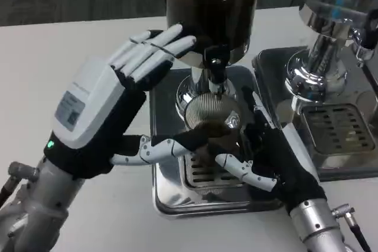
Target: Grasp the cup under the faucet to collect the drink, then remove the cup.
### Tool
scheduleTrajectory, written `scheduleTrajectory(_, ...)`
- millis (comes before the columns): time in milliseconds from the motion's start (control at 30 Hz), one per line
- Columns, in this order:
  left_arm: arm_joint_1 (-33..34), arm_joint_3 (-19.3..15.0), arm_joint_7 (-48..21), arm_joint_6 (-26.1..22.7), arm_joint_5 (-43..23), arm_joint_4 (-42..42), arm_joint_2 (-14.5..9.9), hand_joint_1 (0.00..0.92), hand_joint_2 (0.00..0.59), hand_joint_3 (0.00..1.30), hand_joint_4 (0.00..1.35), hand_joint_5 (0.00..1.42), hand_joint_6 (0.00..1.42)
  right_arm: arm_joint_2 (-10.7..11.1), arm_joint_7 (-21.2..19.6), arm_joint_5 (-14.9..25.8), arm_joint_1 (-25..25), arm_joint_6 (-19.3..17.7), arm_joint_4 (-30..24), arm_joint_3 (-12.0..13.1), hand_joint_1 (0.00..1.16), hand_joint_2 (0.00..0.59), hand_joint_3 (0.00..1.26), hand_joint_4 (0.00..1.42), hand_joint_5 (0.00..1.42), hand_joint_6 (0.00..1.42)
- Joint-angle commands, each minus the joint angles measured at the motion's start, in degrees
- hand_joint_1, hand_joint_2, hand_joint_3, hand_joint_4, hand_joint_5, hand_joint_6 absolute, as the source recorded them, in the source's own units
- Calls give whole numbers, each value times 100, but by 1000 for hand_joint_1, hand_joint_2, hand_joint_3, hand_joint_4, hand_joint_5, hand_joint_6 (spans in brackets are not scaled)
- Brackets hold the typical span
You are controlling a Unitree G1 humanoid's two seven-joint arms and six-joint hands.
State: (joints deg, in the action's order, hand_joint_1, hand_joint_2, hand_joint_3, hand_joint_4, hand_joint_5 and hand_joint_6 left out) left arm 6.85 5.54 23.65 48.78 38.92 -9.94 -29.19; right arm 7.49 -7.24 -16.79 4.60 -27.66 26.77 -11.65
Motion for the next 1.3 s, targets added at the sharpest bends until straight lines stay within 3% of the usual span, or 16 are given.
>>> scheduleTrajectory(33,-102,-171,188,-14,0,-23,94,0,163,229,103,265,196,5,30,12,-105,-51,20,25,601,201,0,0,0,145)
scheduleTrajectory(733,-1190,-968,376,-367,-356,-215,387,0,197,197,47,191,100,-50,26,39,-168,-103,-91,36,629,194,0,0,0,170)
scheduleTrajectory(1200,-1139,-654,452,-442,-310,-1535,329,0,226,205,56,199,72,-163,179,193,-50,-147,-11,20,684,175,0,0,0,162)
scheduleTrajectory(1300,-1115,-578,467,-453,-310,-1675,314,0,228,217,67,204,71,-215,176,214,-28,-163,-12,24,690,174,0,0,0,81)
